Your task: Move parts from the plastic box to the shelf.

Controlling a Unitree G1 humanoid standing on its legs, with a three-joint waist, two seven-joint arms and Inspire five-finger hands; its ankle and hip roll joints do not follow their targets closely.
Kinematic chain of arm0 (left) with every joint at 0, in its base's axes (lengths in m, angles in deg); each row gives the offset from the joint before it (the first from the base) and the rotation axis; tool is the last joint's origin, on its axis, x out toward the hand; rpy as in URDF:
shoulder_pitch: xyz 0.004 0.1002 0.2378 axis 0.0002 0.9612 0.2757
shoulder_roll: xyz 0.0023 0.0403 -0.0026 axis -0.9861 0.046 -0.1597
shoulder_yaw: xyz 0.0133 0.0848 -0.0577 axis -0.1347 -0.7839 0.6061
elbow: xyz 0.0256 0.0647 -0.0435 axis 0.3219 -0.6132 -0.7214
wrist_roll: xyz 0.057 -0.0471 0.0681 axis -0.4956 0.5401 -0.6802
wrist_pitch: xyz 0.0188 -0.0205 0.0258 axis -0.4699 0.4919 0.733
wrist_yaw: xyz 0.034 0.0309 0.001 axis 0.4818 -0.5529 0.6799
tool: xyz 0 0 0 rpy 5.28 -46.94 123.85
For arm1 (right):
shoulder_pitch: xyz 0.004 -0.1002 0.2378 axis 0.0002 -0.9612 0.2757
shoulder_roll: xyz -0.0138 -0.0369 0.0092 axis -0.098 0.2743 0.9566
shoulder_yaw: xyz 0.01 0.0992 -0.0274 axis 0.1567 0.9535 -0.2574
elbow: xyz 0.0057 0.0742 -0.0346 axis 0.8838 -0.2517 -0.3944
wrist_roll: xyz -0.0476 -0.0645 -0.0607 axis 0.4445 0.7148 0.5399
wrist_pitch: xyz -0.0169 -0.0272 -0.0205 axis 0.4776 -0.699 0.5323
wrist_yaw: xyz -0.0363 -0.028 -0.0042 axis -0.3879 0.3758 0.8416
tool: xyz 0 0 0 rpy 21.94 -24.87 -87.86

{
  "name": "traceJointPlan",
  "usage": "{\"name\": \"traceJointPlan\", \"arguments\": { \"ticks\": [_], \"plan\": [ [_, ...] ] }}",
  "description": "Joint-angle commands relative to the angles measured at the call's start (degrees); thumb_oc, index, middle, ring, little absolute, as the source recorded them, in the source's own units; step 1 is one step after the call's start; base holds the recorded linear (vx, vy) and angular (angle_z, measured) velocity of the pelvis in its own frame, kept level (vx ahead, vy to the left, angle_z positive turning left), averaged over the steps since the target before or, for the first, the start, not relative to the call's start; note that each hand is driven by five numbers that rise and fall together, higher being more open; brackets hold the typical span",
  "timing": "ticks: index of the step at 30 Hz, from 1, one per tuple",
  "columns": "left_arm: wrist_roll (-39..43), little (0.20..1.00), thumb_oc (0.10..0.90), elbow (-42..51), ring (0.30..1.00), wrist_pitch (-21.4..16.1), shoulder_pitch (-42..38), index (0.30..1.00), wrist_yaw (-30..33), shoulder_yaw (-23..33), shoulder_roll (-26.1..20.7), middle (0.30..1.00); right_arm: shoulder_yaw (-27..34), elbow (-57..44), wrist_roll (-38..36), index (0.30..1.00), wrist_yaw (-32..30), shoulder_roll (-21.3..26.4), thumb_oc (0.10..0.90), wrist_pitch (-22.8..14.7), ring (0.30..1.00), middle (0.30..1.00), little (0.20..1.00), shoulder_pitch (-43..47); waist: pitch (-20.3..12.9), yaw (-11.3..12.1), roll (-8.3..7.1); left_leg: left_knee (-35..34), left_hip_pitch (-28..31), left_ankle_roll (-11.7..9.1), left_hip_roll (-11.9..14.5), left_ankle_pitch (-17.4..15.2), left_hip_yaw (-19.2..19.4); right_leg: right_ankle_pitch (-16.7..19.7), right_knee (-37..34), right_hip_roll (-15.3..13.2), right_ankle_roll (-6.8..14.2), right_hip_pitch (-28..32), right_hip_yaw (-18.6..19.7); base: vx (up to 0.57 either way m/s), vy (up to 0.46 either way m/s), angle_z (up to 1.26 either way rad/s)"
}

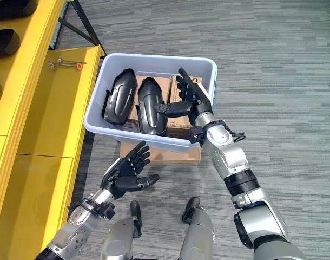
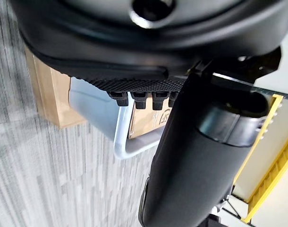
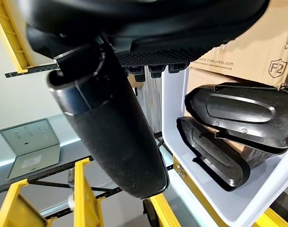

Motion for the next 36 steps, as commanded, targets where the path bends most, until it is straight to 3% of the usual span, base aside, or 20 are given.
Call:
{"name": "traceJointPlan", "arguments": {
  "ticks": [1, 3, 4, 5, 16, 17, 29, 36],
  "plan": [
    [-1.38, 1.0, 0.9, 6.69, 1.0, -4.2, -1.22, 1.0, -0.78, 0.75, 0.62, 1.0, -2.77, -6.47, 1.18, 1.0, 0.66, -2.35, 0.9, -7.17, 1.0, 1.0, 1.0, 5.53, -5.19, 1.73, -0.38, 6.24, -0.86, -2.58, -0.66, 2.91, -0.12, -2.95, -7.54, 6.15, 2.19, 8.83, 0.91, 0.24, -0.127, 0.03],
    [-1.38, 1.0, 0.9, 6.68, 1.0, -4.2, -1.21, 1.0, -0.78, 0.75, 0.62, 1.0, -2.78, -6.47, 1.18, 1.0, 0.66, -2.35, 0.9, -7.17, 1.0, 1.0, 1.0, 5.52, -5.22, 1.7, -0.37, 6.26, -0.91, -2.59, -0.65, 2.9, -0.15, -2.95, -7.55, 6.16, 2.18, 8.81, 0.88, 0.44, 0.205, 0.14],
    [-1.4, 1.0, 0.9, 8.44, 1.0, -3.66, 2.3, 1.0, -3.51, 2.65, -0.56, 1.0, -3.71, -7.19, -0.09, 1.0, 0.35, -2.39, 0.9, -7.06, 1.0, 1.0, 1.0, 2.86, -4.27, 4.56, 1.23, -11.36, -6.7, -4.92, 4.34, 15.82, -4.66, -7.51, -1.76, 6.51, 1.59, 13.19, 2.58, 0.63, 0.535, 0.0],
    [-1.4, 1.0, 0.9, 8.46, 1.0, -3.65, 2.31, 1.0, -3.51, 2.65, -0.56, 1.0, -3.72, -7.2, -0.09, 1.0, 0.35, -2.37, 0.9, -7.05, 1.0, 1.0, 1.0, 2.84, -4.33, 4.61, 1.31, -11.51, -6.68, -4.95, 4.44, 15.93, -4.63, -7.4, -1.89, 6.64, 1.54, 13.18, 2.59, 0.63, 0.535, 0.07],
    [-1.4, 1.0, 0.9, 8.46, 1.0, -3.65, 2.31, 1.0, -3.51, 2.64, -0.55, 1.0, -3.72, -7.21, -0.09, 1.0, 0.35, -2.37, 0.9, -7.05, 1.0, 1.0, 1.0, 2.84, -4.34, 4.62, 1.32, -11.51, -6.67, -4.95, 4.45, 15.94, -4.63, -7.39, -1.91, 6.66, 1.54, 13.18, 2.6, 0.04, 0.035, -0.16],
    [-0.04, 1.0, 0.9, 6.98, 1.0, -2.22, -2.8, 1.0, -4.5, 2.7, -1.2, 1.0, -2.89, -10.04, -1.25, 1.0, 0.87, -2.5, 0.9, -7.3, 1.0, 1.0, 1.0, 1.39, -1.67, 4.94, 1.5, -8.93, -4.91, -0.81, -2.88, 6.29, -8.42, -5.84, 2.94, 4.49, 4.6, 9.45, 4.7, 0.47, 0.382, 0.22],
    [-0.59, 1.0, 0.9, 8.54, 1.0, -1.39, -0.14, 1.0, -6.49, 3.52, -1.23, 1.0, -2.43, -8.33, -2.25, 1.0, 1.47, -2.8, 0.9, -6.48, 1.0, 1.0, 1.0, 1.29, -2.48, 6.21, 1.62, -9.75, -4.71, -0.83, -3.14, 6.41, -10.09, -6.74, 2.13, 5.3, 3.21, 10.2, 4.07, 0.07, 0.006, -0.12],
    [-0.13, 1.0, 0.9, 8.48, 1.0, -0.87, 0.69, 1.0, -7.16, 3.16, -1.34, 1.0, -2.29, -6.86, -2.72, 1.0, 1.41, -2.78, 0.9, -4.2, 1.0, 1.0, 1.0, 2.47, -2.8, 6.64, 2.07, -9.32, -4.3, -0.82, -3.57, 6.14, -11.07, -6.75, 2.66, 5.01, 3.1, 10.25, 4.05, 0.03, -0.009, 0.05]
  ]
}}
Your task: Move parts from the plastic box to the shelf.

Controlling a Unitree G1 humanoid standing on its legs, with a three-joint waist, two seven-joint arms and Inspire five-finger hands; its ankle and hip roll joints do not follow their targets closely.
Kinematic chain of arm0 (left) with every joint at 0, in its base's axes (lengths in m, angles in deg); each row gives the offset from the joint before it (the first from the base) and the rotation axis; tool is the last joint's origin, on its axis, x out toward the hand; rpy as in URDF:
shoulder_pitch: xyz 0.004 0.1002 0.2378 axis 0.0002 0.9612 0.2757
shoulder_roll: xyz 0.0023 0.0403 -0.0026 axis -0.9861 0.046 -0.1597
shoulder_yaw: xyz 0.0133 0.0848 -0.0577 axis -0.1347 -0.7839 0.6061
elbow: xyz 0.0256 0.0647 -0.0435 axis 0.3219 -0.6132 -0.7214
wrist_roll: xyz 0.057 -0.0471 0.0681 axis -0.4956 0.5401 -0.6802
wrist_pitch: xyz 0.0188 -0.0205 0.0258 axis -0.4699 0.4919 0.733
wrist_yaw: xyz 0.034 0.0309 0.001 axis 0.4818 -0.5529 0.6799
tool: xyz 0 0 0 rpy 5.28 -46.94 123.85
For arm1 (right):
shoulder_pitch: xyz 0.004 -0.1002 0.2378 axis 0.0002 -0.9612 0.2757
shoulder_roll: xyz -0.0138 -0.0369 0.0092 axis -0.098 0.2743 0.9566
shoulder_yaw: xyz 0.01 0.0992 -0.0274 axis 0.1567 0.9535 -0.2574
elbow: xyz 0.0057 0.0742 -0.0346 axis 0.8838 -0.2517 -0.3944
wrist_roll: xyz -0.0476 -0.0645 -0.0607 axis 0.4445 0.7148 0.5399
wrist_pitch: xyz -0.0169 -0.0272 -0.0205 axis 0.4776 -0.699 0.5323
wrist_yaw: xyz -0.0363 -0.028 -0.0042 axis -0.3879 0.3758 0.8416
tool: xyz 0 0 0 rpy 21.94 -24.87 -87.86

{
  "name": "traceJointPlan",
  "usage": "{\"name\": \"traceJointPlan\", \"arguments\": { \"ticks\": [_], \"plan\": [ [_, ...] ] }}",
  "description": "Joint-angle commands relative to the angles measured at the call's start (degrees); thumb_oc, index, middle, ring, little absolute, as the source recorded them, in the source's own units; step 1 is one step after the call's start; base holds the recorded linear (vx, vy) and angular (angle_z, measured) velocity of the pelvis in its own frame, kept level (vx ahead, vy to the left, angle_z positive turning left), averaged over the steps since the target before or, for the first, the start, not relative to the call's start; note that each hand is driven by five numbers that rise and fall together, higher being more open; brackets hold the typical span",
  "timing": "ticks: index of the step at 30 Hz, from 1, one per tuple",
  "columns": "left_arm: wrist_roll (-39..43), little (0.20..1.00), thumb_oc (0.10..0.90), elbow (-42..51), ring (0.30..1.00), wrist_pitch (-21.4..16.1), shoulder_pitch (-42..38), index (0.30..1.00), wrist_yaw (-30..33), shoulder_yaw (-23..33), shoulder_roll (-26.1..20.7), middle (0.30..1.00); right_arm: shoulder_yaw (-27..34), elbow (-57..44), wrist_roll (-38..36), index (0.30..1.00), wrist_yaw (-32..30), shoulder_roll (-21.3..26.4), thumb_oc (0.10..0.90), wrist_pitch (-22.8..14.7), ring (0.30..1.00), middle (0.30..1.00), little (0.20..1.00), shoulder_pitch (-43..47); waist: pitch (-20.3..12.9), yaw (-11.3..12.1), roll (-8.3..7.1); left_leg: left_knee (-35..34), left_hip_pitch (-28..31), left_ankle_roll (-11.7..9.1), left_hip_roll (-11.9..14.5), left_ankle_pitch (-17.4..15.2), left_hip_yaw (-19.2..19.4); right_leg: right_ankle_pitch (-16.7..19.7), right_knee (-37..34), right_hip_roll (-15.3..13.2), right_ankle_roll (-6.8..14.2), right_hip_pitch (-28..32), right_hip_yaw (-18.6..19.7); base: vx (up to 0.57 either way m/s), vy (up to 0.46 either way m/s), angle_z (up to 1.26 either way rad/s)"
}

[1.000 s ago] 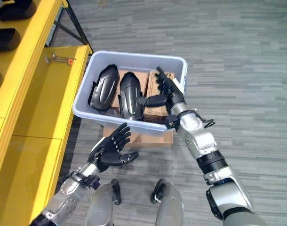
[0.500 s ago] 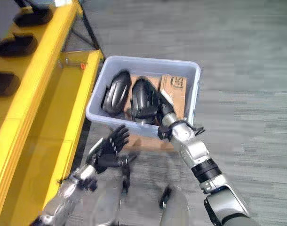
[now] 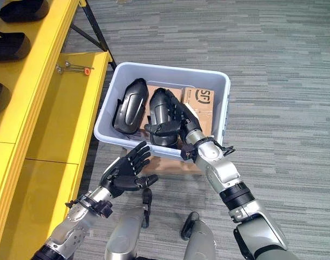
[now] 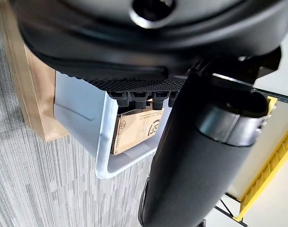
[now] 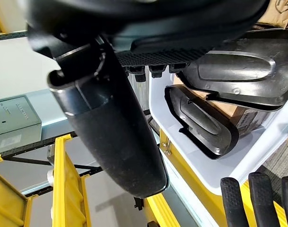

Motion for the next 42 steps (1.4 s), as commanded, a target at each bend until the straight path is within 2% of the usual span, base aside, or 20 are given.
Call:
{"name": "traceJointPlan", "arguments": {
  "ticks": [1, 5, 11, 17, 19, 21, 22, 23, 25, 26, 27, 28, 30, 42],
  "plan": [
    [0.24, 1.0, 0.9, 9.84, 1.0, -3.27, 1.34, 1.0, -2.85, -0.15, -1.08, 1.0, 3.26, -2.2, -2.08, 1.0, 1.64, -1.43, 0.9, -3.06, 1.0, 1.0, 1.0, 9.21, -2.6, 0.17, -0.22, -3.19, 0.94, -0.92, 1.62, -0.49, -1.18, -2.73, 3.99, -0.66, -0.24, 1.88, 0.05, 0.07, 0.016, 0.05],
    [0.53, 1.0, 0.9, 9.77, 1.0, -2.62, 1.63, 1.0, -2.52, -0.06, -1.33, 1.0, 3.22, -1.13, -2.45, 1.0, 2.56, -1.17, 0.9, -1.88, 1.0, 1.0, 1.0, 9.92, -2.25, 0.61, 0.07, -2.55, 0.4, -0.81, 1.21, -0.78, -1.47, -3.15, 5.07, -0.98, -0.34, 1.39, -0.2, 0.06, 0.009, 0.04],
    [0.6, 1.0, 0.9, 9.51, 1.0, -2.08, 1.89, 1.0, -3.26, -0.39, -2.31, 1.0, 3.49, 3.14, -4.56, 1.0, 1.4, -0.8, 0.9, 0.41, 1.0, 1.0, 1.0, 12.56, -0.02, 1.93, 0.72, -0.76, -1.97, -0.27, -0.36, -1.4, -2.08, -4.79, 9.52, -2.21, -0.42, -1.4, -0.69, 0.04, 0.006, 0.07],
    [-0.37, 1.0, 0.9, 10.11, 1.0, -2.34, 2.26, 1.0, -3.64, -1.23, -3.16, 1.0, 4.46, 10.98, -2.88, 1.0, -0.76, -0.41, 0.9, -2.1, 1.0, 1.0, 1.0, 15.07, -0.01, 4.05, 1.94, 0.36, -8.17, 0.71, -2.03, -1.39, -2.51, -5.8, 13.44, -3.06, -0.46, -7.5, -1.37, 0.04, 0.006, 0.09],
    [-0.14, 1.0, 0.9, 10.29, 1.0, -1.99, 2.48, 1.0, -3.47, -1.48, -3.29, 1.0, 4.59, 12.32, -2.4, 1.0, -0.65, -0.4, 0.9, -2.51, 1.0, 1.0, 1.0, 15.27, -0.01, 4.19, 1.55, 0.9, -8.34, 0.56, -2.9, -2.68, -2.54, -7.22, 14.48, -3.72, 0.11, -7.78, -0.75, 0.09, -0.021, 0.11],
    [-0.14, 1.0, 0.9, 10.29, 1.0, -1.99, 2.48, 1.0, -3.47, -1.48, -3.29, 1.0, 4.59, 12.32, -2.4, 1.0, -0.65, -0.4, 0.9, -2.51, 1.0, 1.0, 1.0, 15.27, -0.01, 4.19, 1.54, 0.9, -8.34, 0.56, -2.9, -2.68, -2.54, -7.22, 14.49, -3.72, 0.11, -7.79, -0.75, 0.0, 0.0, 0.21],
    [-0.14, 1.0, 0.9, 10.36, 1.0, -2.0, 2.23, 1.0, -3.48, -1.33, -3.32, 1.0, 4.65, 12.27, -2.37, 1.0, -0.67, -0.36, 0.9, -2.53, 1.0, 1.0, 1.0, 15.56, -0.01, 4.35, 2.05, 0.61, -9.16, 0.91, -2.37, -1.46, -2.5, -6.06, 14.3, -3.34, -0.42, -8.59, -1.35, 0.0, 0.0, 0.11],
    [-0.14, 1.0, 0.9, 10.29, 1.0, -1.99, 2.48, 1.0, -3.47, -1.48, -3.29, 1.0, 4.59, 12.32, -2.4, 1.0, -0.65, -0.4, 0.9, -2.51, 1.0, 1.0, 1.0, 15.27, -0.01, 4.19, 1.54, 0.9, -8.34, 0.56, -2.9, -2.68, -2.54, -7.22, 14.49, -3.72, 0.11, -7.79, -0.75, -0.07, 0.019, -0.01],
    [-0.14, 1.0, 0.9, 10.36, 1.0, -2.0, 2.23, 1.0, -3.48, -1.33, -3.32, 1.0, 4.65, 12.27, -2.37, 1.0, -0.67, -0.36, 0.9, -2.53, 1.0, 1.0, 1.0, 15.56, -0.01, 4.35, 2.05, 0.61, -9.16, 0.91, -2.37, -1.46, -2.5, -6.06, 14.3, -3.34, -0.42, -8.59, -1.35, 0.0, 0.0, 0.0],
    [-0.14, 1.0, 0.9, 10.29, 1.0, -1.99, 2.48, 1.0, -3.47, -1.48, -3.29, 1.0, 4.59, 12.32, -2.4, 1.0, -0.65, -0.4, 0.9, -2.51, 1.0, 1.0, 1.0, 15.27, -0.01, 4.19, 1.54, 0.9, -8.34, 0.56, -2.9, -2.68, -2.54, -7.22, 14.49, -3.72, 0.11, -7.79, -0.75, 0.0, 0.0, 0.0],
    [-0.14, 1.0, 0.9, 10.36, 1.0, -2.0, 2.23, 1.0, -3.48, -1.33, -3.32, 1.0, 4.65, 12.27, -2.37, 1.0, -0.67, -0.36, 0.9, -2.53, 1.0, 1.0, 1.0, 15.56, -0.01, 4.35, 2.05, 0.61, -9.16, 0.91, -2.37, -1.46, -2.5, -6.06, 14.3, -3.34, -0.42, -8.59, -1.35, 0.26, -0.023, -0.03],
    [-0.42, 1.0, 0.9, 11.43, 1.0, -0.79, 3.23, 1.0, -3.28, -1.51, -4.57, 1.0, 5.42, 18.85, -1.11, 1.0, -3.52, 0.64, 0.9, -4.03, 1.0, 1.0, 1.0, 17.94, -0.01, 5.95, 3.94, 1.92, -14.42, 1.77, -4.37, -2.56, -1.89, -8.3, 16.84, -3.66, -0.41, -11.93, -1.26, 0.22, -0.005, 0.0],
    [0.1, 1.0, 0.9, 12.55, 1.0, 0.28, 2.56, 1.0, -3.74, -0.88, -4.89, 1.0, 5.62, 19.46, -3.94, 1.0, -2.19, 0.47, 0.9, -5.35, 1.0, 1.0, 1.0, 19.06, -0.01, 6.15, 3.8, 3.79, -16.86, 2.22, -4.74, -3.37, -1.2, -8.51, 18.02, -3.98, -0.29, -14.19, -0.68, 0.17, -0.019, 0.06],
    [0.51, 1.0, 0.9, 12.63, 1.0, 0.49, 1.6, 1.0, -4.04, -1.15, -4.69, 1.0, 5.36, 17.53, -2.76, 1.0, -2.62, -1.13, 0.9, -4.62, 1.0, 1.0, 1.0, 19.08, -0.01, 5.6, 3.38, 4.07, -16.32, 2.31, -4.36, -3.72, -0.53, -8.22, 16.94, -3.11, -0.41, -13.75, -0.19, 0.0, -0.01, -0.03]
  ]
}}
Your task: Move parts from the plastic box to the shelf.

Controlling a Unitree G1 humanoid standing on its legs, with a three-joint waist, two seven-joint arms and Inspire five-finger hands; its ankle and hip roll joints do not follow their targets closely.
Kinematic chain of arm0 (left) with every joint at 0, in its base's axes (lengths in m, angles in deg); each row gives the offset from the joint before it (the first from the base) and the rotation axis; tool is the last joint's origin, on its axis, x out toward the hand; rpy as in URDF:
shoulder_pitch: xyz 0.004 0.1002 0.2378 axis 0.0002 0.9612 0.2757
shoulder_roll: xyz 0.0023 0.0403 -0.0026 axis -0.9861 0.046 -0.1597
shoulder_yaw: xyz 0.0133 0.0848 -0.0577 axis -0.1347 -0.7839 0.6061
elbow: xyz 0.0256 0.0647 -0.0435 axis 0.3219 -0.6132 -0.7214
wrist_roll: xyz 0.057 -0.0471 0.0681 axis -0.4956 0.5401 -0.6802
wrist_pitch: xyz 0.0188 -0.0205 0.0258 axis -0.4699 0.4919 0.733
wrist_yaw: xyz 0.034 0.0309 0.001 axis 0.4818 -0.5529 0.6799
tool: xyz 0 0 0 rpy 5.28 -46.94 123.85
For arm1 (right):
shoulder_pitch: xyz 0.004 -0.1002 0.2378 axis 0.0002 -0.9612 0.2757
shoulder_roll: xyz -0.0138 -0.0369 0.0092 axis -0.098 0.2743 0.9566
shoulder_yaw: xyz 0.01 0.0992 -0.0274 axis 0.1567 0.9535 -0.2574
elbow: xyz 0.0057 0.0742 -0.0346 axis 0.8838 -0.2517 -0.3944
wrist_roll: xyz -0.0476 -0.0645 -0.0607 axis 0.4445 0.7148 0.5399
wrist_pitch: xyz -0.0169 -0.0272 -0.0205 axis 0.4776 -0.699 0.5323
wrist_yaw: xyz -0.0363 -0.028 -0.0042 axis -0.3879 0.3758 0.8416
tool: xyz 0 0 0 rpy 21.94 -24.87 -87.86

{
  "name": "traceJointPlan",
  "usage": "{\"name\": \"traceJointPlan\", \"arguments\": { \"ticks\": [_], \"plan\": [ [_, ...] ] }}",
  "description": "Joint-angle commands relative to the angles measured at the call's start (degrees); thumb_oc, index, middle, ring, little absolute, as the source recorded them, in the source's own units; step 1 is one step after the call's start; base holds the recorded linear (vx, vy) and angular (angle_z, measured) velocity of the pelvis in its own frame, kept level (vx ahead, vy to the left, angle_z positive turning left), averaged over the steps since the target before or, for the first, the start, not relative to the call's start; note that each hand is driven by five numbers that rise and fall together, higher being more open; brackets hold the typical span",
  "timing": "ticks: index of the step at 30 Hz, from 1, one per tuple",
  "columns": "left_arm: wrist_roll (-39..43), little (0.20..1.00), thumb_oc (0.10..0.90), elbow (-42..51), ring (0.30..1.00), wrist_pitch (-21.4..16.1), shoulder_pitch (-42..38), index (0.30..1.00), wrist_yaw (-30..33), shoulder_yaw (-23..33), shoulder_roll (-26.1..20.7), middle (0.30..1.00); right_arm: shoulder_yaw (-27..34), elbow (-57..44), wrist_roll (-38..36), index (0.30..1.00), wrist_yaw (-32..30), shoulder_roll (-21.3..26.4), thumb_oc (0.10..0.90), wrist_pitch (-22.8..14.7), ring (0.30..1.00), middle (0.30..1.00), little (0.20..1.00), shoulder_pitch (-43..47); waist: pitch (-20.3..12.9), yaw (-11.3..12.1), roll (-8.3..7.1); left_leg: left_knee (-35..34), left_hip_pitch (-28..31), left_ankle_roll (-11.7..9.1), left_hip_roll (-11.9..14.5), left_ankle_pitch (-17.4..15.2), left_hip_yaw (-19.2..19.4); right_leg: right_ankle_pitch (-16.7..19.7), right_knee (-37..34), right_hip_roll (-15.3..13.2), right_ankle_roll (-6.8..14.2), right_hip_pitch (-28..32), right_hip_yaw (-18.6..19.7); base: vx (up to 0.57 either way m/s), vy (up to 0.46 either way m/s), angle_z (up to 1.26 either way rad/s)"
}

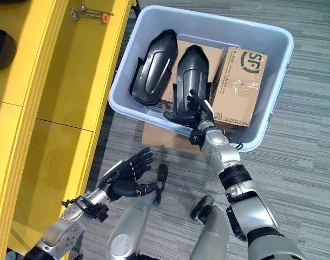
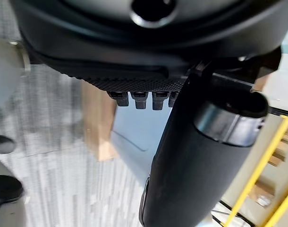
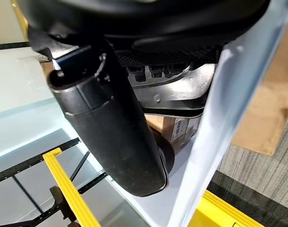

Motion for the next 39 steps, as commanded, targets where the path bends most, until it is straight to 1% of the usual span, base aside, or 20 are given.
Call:
{"name": "traceJointPlan", "arguments": {
  "ticks": [1, 7, 9, 16, 20, 25, 28, 32, 34, 35, 36, 37, 39],
  "plan": [
    [0.36, 1.0, 0.9, 8.41, 1.0, -4.19, 0.98, 1.0, -1.9, -0.65, 0.05, 1.0, 0.82, -5.13, -0.44, 1.0, 0.83, 1.16, 0.9, -4.51, 1.0, 1.0, 1.0, 8.07, -0.52, -0.38, 1.77, -8.09, 3.26, -0.44, -0.28, -1.05, 0.92, -4.32, 5.43, 2.29, -0.69, 3.33, 0.72, -0.03, -0.024, -0.05],
    [0.49, 1.0, 0.9, 8.35, 1.0, -4.13, 1.01, 1.0, -1.7, -0.84, 0.26, 1.0, 0.71, -4.71, 0.02, 1.0, 0.23, 1.44, 0.9, -3.74, 1.0, 1.0, 1.0, 8.25, -0.52, -0.41, 1.69, -8.19, 3.74, -0.55, -0.3, -1.05, 0.77, -4.42, 5.43, 2.38, -1.03, 3.68, 0.59, -0.01, -0.002, -0.01],
    [0.54, 1.0, 0.9, 8.12, 1.0, -3.95, 1.27, 1.0, -1.96, -0.72, 0.28, 1.0, 1.28, -3.81, -1.92, 1.0, 0.03, 1.86, 0.9, -3.38, 1.0, 1.0, 1.0, 8.76, -0.52, -0.35, 1.69, -8.07, 3.85, -0.62, -0.35, -1.12, 0.68, -4.66, 5.65, 2.5, -1.16, 3.75, 0.69, 0.0, 0.0, 0.0],
    [1.08, 1.0, 0.9, 7.94, 1.0, -4.78, 1.58, 1.0, -2.04, -0.24, 0.07, 1.0, 2.33, -0.56, -3.16, 1.0, -0.2, 3.22, 0.9, -3.12, 1.0, 1.0, 1.0, 9.9, -0.52, -0.07, 1.52, -7.56, 3.92, -0.69, -0.49, -1.58, 0.33, -4.18, 5.04, 2.4, -1.04, 3.67, 0.6, 0.04, 0.045, -0.01],
    [1.14, 1.0, 0.9, 7.99, 1.0, -5.36, 1.5, 1.0, -2.35, 0.06, -0.03, 1.0, 2.84, -0.26, -2.77, 1.0, 0.66, 3.98, 0.9, -3.89, 1.0, 1.0, 1.0, 10.0, -0.52, 0.11, 1.18, -7.23, 3.88, -0.06, -0.59, -2.21, 0.48, -2.98, 3.23, 2.27, -0.32, 3.79, 0.69, 0.08, 0.069, -0.02],
    [1.31, 1.0, 0.9, 8.32, 1.0, -5.19, 1.52, 1.0, -2.33, 0.64, -0.03, 1.0, 2.58, -4.19, -2.87, 1.0, -0.07, 4.1, 0.9, -3.56, 1.0, 1.0, 1.0, 10.1, -0.52, 0.27, 0.89, -5.33, 2.03, 0.94, -0.76, -3.29, 1.14, -2.52, 3.13, 1.98, 0.22, 2.75, 1.04, 0.03, 0.071, -0.05],
    [1.19, 1.0, 0.9, 8.79, 1.0, -5.4, 1.86, 1.0, -1.45, 0.22, -0.01, 1.0, 2.71, -5.79, -2.5, 1.0, -0.16, 3.84, 0.9, -4.21, 1.0, 1.0, 1.0, 9.7, -0.52, 0.17, 0.78, -4.59, 1.51, 1.22, -0.84, -3.79, 1.37, -2.32, 3.09, 1.86, 0.37, 2.6, 1.26, 0.02, 0.06, -0.02],
    [1.41, 1.0, 0.9, 8.49, 1.0, -6.29, 1.85, 1.0, -1.81, 0.04, 0.36, 1.0, 2.68, -7.34, -2.18, 1.0, -0.26, 3.12, 0.9, -4.46, 1.0, 1.0, 1.0, 8.99, -0.52, 0.06, 0.22, -3.05, 1.32, 1.7, -0.68, -5.15, 2.52, -1.39, 0.99, 1.45, 0.48, 4.11, 1.37, 0.02, 0.085, -0.09],
    [1.27, 1.0, 0.9, 8.52, 1.0, -6.19, 1.92, 1.0, -2.24, 0.18, 0.4, 1.0, 2.79, -7.57, -1.35, 1.0, 0.2, 2.55, 0.9, -4.26, 1.0, 1.0, 1.0, 8.27, -0.52, 0.27, -0.36, -2.16, 1.59, 2.04, -0.78, -6.02, 2.87, -0.9, 0.13, 1.15, 0.39, 6.07, 0.97, 0.05, 0.065, -0.12],
    [1.42, 1.0, 0.9, 8.55, 1.0, -6.06, 1.92, 1.0, -2.21, 0.26, 0.25, 1.0, 2.79, -7.69, -1.43, 1.0, 0.2, 2.5, 0.9, -4.28, 1.0, 1.0, 1.0, 8.09, -0.52, 0.37, -0.68, -2.09, 1.75, 2.08, -0.81, -6.2, 3.09, -0.72, -0.55, 1.1, 0.49, 7.17, 0.6, 0.06, 0.018, -0.1],
    [1.37, 1.0, 0.9, 8.57, 1.0, -5.75, 1.98, 1.0, -1.98, 0.37, -0.05, 1.0, 2.68, -7.58, -1.46, 1.0, 0.71, 2.07, 0.9, -4.77, 1.0, 1.0, 1.0, 7.72, -0.52, 0.59, -1.26, -1.9, 2.49, 2.17, -0.3, -6.54, 3.78, 0.08, -1.03, 0.51, 0.49, 8.59, -0.66, 0.05, 0.037, -0.12],
    [0.93, 1.0, 0.9, 8.24, 1.0, -5.98, 1.81, 1.0, -2.2, 0.39, 0.09, 1.0, 2.51, -7.99, -1.52, 1.0, 0.7, 1.63, 0.9, -5.03, 1.0, 1.0, 1.0, 7.61, -0.52, 0.8, -1.46, -1.66, 2.86, 2.18, 0.4, -6.8, 4.53, 0.25, 0.68, -0.16, 0.37, 7.98, -1.29, 0.05, 0.062, -0.11],
    [0.06, 1.0, 0.9, 8.86, 1.0, -6.09, 1.66, 1.0, -0.61, -0.22, 0.02, 1.0, 2.67, -7.36, -1.42, 1.0, 1.39, 0.89, 0.9, -5.17, 1.0, 1.0, 1.0, 8.06, -0.52, 1.04, -1.56, -1.37, 3.3, 2.41, 1.47, -7.32, 5.25, 0.23, 3.11, -1.5, 0.38, 6.92, -2.66, 0.01, 0.048, -0.23]
  ]
}}
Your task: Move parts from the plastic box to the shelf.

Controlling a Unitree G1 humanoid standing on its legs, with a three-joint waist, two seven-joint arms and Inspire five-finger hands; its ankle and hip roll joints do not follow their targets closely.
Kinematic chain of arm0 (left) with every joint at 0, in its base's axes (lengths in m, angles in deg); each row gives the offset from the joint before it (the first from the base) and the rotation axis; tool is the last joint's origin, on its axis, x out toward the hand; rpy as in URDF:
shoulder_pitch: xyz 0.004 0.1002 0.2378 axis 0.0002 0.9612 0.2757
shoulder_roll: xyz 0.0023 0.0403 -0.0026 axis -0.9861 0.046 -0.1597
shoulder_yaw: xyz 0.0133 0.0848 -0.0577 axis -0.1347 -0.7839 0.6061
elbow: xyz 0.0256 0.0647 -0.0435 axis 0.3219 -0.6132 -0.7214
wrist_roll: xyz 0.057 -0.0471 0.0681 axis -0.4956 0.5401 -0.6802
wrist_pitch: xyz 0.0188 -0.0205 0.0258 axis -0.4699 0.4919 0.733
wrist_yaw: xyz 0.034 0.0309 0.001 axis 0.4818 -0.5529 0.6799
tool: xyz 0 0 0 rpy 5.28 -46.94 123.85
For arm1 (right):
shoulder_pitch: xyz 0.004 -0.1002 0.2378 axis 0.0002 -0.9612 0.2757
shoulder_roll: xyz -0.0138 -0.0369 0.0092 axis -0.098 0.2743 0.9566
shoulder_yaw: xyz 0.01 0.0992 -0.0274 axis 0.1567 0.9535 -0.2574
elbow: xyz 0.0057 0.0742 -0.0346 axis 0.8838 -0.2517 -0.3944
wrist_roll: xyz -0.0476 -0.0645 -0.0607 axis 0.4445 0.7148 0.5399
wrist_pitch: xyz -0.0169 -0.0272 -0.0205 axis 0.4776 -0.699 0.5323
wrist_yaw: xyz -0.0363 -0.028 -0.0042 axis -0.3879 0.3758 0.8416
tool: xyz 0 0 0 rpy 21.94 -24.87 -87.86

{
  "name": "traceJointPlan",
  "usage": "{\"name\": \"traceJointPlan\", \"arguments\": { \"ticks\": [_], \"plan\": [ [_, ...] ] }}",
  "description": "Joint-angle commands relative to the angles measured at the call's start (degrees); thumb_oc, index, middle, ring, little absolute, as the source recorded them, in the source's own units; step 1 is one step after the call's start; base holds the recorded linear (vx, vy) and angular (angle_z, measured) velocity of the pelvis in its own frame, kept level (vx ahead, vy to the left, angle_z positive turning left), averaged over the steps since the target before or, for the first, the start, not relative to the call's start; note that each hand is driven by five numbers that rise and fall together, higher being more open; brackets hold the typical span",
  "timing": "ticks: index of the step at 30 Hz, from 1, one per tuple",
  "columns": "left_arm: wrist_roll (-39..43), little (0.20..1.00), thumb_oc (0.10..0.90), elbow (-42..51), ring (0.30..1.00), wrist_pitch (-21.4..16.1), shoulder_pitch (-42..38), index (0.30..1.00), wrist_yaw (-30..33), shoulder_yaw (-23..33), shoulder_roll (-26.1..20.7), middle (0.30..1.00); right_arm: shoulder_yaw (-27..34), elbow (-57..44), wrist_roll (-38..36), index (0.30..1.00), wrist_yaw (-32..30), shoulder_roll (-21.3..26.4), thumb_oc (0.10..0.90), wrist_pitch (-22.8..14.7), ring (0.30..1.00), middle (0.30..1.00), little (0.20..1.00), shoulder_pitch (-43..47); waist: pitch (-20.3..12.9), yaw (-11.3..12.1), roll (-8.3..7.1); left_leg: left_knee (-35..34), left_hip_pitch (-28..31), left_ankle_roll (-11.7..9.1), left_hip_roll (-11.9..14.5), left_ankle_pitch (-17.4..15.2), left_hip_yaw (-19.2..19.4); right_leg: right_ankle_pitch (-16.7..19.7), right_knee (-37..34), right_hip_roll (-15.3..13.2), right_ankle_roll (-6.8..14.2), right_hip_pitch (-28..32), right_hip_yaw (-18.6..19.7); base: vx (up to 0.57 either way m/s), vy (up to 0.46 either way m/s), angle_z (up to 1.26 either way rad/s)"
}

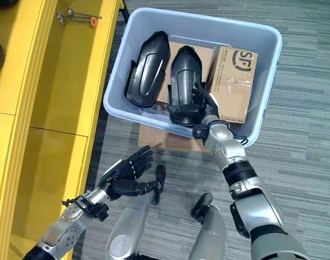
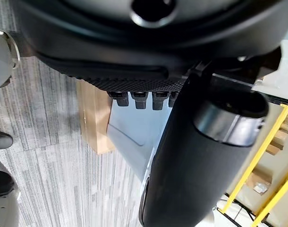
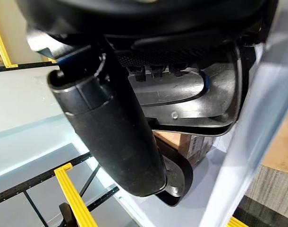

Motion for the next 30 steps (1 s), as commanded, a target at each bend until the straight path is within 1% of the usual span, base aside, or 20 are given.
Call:
{"name": "traceJointPlan", "arguments": {
  "ticks": [1, 3, 5, 10, 13, 15, 16, 17, 18, 19, 20, 22, 23, 24, 25, 26, 27, 28, 29, 30],
  "plan": [
    [-0.53, 1.0, 0.9, 8.73, 1.0, -5.45, 0.82, 1.0, 0.59, -0.44, -0.22, 1.0, 2.72, -5.59, 0.0, 1.0, 3.11, -1.05, 0.9, -5.95, 1.0, 1.0, 1.0, 6.76, -0.64, 2.38, -1.55, -4.83, 4.12, -0.46, 0.24, -4.27, 2.73, -5.36, 9.95, -3.32, -0.62, 4.92, -4.09, 0.0, -0.003, -0.39],
    [-0.5, 1.0, 0.9, 8.56, 1.0, -6.14, 0.76, 1.0, 2.25, -0.65, -0.33, 1.0, 2.26, -4.69, -0.18, 1.0, 3.47, -1.47, 0.9, -6.08, 1.0, 1.0, 1.0, 7.87, -0.64, 2.66, -2.06, -4.44, 3.98, -0.65, 0.95, -4.41, 3.25, -5.17, 8.4, -3.53, -0.38, 5.96, -5.21, -0.01, -0.027, -0.37],
    [0.14, 1.0, 0.9, 8.06, 1.0, -7.36, 0.63, 1.0, 3.21, -0.63, -0.58, 1.0, 1.75, -3.7, -0.26, 1.0, 4.18, -1.65, 0.9, -5.86, 1.0, 1.0, 1.0, 9.17, -0.64, 2.73, -2.39, -4.86, 3.73, -1.19, 1.49, -3.73, 3.52, -4.77, 6.15, -2.76, -0.01, 6.87, -5.18, -0.02, -0.033, -0.34],
    [1.23, 1.0, 0.9, 7.82, 1.0, -7.8, 0.03, 1.0, 1.6, 0.06, -0.8, 1.0, 1.11, -1.84, -1.55, 1.0, 5.27, -0.58, 0.9, -4.73, 1.0, 1.0, 1.0, 11.56, -0.64, 3.22, -2.69, -6.41, 3.77, -1.93, 1.49, -2.39, 3.67, -4.2, 2.52, -1.96, 0.61, 8.89, -5.34, -0.02, 0.014, -0.11],
    [1.87, 1.0, 0.9, 7.62, 1.0, -7.32, 0.24, 1.0, 0.56, 0.76, -1.06, 1.0, 1.07, -0.6, -2.13, 1.0, 5.73, -0.03, 0.9, -4.98, 1.0, 1.0, 1.0, 11.21, -0.64, 3.72, -3.16, -5.8, 4.21, -1.32, 1.1, -3.04, 4.1, -5.21, 3.46, -2.13, 0.39, 12.06, -6.29, 0.04, 0.079, -0.1],
    [2.13, 1.0, 0.9, 7.38, 1.0, -6.77, 0.65, 1.0, -1.66, 1.76, -1.39, 1.0, 1.04, -1.01, -2.35, 1.0, 5.59, 0.49, 0.9, -4.79, 1.0, 1.0, 1.0, 10.07, -0.64, 4.2, -3.49, -5.48, 5.57, 0.2, 0.2, -4.21, 4.73, -4.77, 9.2, -3.27, 0.24, 14.23, -7.66, 0.1, 0.164, 0.02],
    [1.7, 1.0, 0.9, 8.04, 1.0, -6.34, 1.16, 1.0, -1.8, 1.93, -1.25, 1.0, 1.21, -1.57, -1.57, 1.0, 6.63, 0.72, 0.9, -4.25, 1.0, 1.0, 1.0, 8.86, -0.64, 4.13, -3.2, -5.13, 7.06, 1.68, -0.56, -5.57, 4.99, -2.06, 17.57, -5.43, 0.72, 13.24, -8.38, 0.12, 0.302, 0.15],
    [0.95, 1.0, 0.9, 8.7, 1.0, -6.36, 1.83, 1.0, -0.69, 1.42, -0.8, 1.0, 1.39, -1.89, 0.12, 1.0, 7.29, 0.25, 0.9, -3.67, 1.0, 1.0, 1.0, 7.7, -0.64, 3.68, -2.7, -4.48, 8.05, 2.78, -0.93, -6.65, 4.89, 0.45, 25.19, -7.1, 1.41, 10.3, -7.99, 0.12, 0.299, 0.17],
    [0.52, 1.0, 0.9, 9.0, 1.0, -6.6, 2.35, 1.0, 0.5, 0.78, -0.37, 1.0, 1.36, -1.8, 0.87, 1.0, 7.46, -0.32, 0.9, -3.44, 1.0, 1.0, 1.0, 7.03, -0.64, 3.26, -2.52, -3.82, 8.42, 3.27, -1.05, -7.17, 4.96, 1.75, 28.65, -7.8, 1.79, 7.28, -6.6, 0.08, 0.174, 0.08],
    [0.38, 1.0, 0.9, 8.93, 1.0, -6.82, 2.46, 1.0, 1.19, 0.41, -0.16, 1.0, 1.24, -1.62, 1.02, 1.0, 7.61, -0.62, 0.9, -3.5, 1.0, 1.0, 1.0, 6.62, -0.64, 2.9, -2.43, -3.44, 8.69, 3.24, -0.95, -7.4, 4.93, 1.47, 29.0, -7.69, 1.66, 5.97, -5.93, 0.05, 0.024, -0.05],
    [0.02, 1.0, 0.9, 8.51, 1.0, -7.63, 2.65, 1.0, 2.17, -0.24, -0.01, 1.0, 1.15, -0.98, 1.45, 1.0, 8.11, -1.23, 0.9, -3.86, 1.0, 1.0, 1.0, 6.2, -0.64, 2.24, -2.39, -2.81, 8.87, 3.03, -0.64, -7.78, 4.83, 0.63, 27.56, -6.97, 1.34, 3.95, -4.95, 0.04, -0.106, -0.19],
    [0.18, 1.0, 0.9, 7.71, 1.0, -8.25, 2.21, 1.0, 2.22, -0.31, -0.08, 1.0, 0.74, -1.08, 1.47, 1.0, 7.78, -1.83, 0.9, -4.33, 1.0, 1.0, 1.0, 5.87, -0.64, 1.36, -2.63, -1.87, 8.62, 2.17, -0.09, -8.39, 4.54, -0.28, 20.82, -5.28, 0.76, 1.89, -3.99, 0.03, -0.17, -0.16],
    [0.25, 1.0, 0.9, 7.44, 1.0, -8.44, 1.51, 1.0, 2.29, -0.2, -0.18, 1.0, 0.56, -1.5, 1.39, 1.0, 7.53, -2.17, 0.9, -4.75, 1.0, 1.0, 1.0, 5.7, -0.64, 0.69, -2.77, -1.56, 8.38, 1.54, 0.39, -8.65, 4.28, 0.0, 15.77, -4.16, 0.68, 0.75, -3.47, 0.03, -0.389, -0.08],
    [0.41, 1.0, 0.9, 7.55, 1.0, -8.29, -0.26, 1.0, 3.5, -0.24, -0.25, 1.0, 0.52, -2.68, 1.75, 1.0, 7.47, -2.38, 0.9, -4.81, 1.0, 1.0, 1.0, 5.89, -0.64, -0.96, -4.09, -0.95, 7.78, 0.48, 0.33, -9.69, 4.13, 6.46, 0.88, -3.9, 2.7, -0.91, -2.46, 0.07, -0.561, -0.1],
    [0.35, 1.0, 0.9, 7.56, 1.0, -8.06, -2.0, 1.0, 4.97, -0.78, -0.45, 1.0, 0.68, -3.09, 1.92, 1.0, 7.47, -2.85, 0.9, -4.72, 1.0, 1.0, 1.0, 6.45, -0.64, -2.18, -5.17, -0.64, 7.92, -0.08, 0.28, -11.24, 4.07, 12.95, -10.65, -3.8, 5.34, -0.64, -1.91, 0.08, -0.507, 0.0],
    [0.36, 1.0, 0.9, 7.58, 1.0, -7.97, -2.27, 1.0, 5.22, -0.93, -0.51, 1.0, 0.66, -3.04, 1.88, 1.0, 7.41, -2.9, 0.9, -4.7, 1.0, 1.0, 1.0, 6.55, -0.64, -2.38, -5.33, -0.46, 7.97, -0.21, 0.27, -11.56, 3.91, 14.26, -12.94, -3.71, 5.86, -0.6, -1.77, 0.15, -0.488, 0.24],
    [-0.23, 1.0, 0.9, 7.83, 1.0, -7.32, -4.59, 1.0, 7.67, -2.42, -0.83, 1.0, 0.8, -1.34, 1.81, 1.0, 7.43, -3.72, 0.9, -4.8, 1.0, 1.0, 1.0, 7.92, -0.64, -3.65, -6.07, 1.4, 7.83, -0.49, 0.46, -13.66, 2.16, 19.67, -18.87, -3.55, 7.46, -2.05, 0.98, 0.14, -0.374, 0.48],
    [-0.32, 1.0, 0.9, 8.11, 1.0, -6.98, -5.06, 1.0, 7.86, -2.47, -1.21, 1.0, 0.93, -1.0, 1.53, 1.0, 7.84, -3.38, 0.9, -4.7, 1.0, 1.0, 1.0, 8.3, -0.64, -4.03, -6.24, 1.14, 8.17, -0.65, 0.49, -14.02, 1.22, 18.0, -20.68, -2.33, 7.76, -1.06, 2.19, 0.12, -0.342, 0.57],
    [-0.32, 1.0, 0.9, 8.11, 1.0, -6.98, -5.05, 1.0, 7.86, -2.48, -1.21, 1.0, 0.93, -1.0, 1.53, 1.0, 7.84, -3.37, 0.9, -4.7, 1.0, 1.0, 1.0, 8.29, -0.64, -4.03, -6.23, 1.14, 8.18, -0.65, 0.5, -14.02, 1.21, 18.0, -20.7, -2.31, 7.75, -1.04, 2.17, 0.06, -0.365, 0.59],
    [-0.73, 1.0, 0.9, 7.65, 1.0, -7.5, -5.91, 1.0, 6.53, -2.85, -1.27, 1.0, 0.92, -0.85, 1.41, 1.0, 8.19, -1.0, 0.9, -5.24, 1.0, 1.0, 1.0, 8.62, -0.64, -5.7, -6.87, 1.92, 7.01, -0.73, -1.17, -13.45, -0.95, 19.68, -22.16, -1.79, 7.83, -1.89, 5.98, 0.04, -0.298, 0.44]
  ]
}}
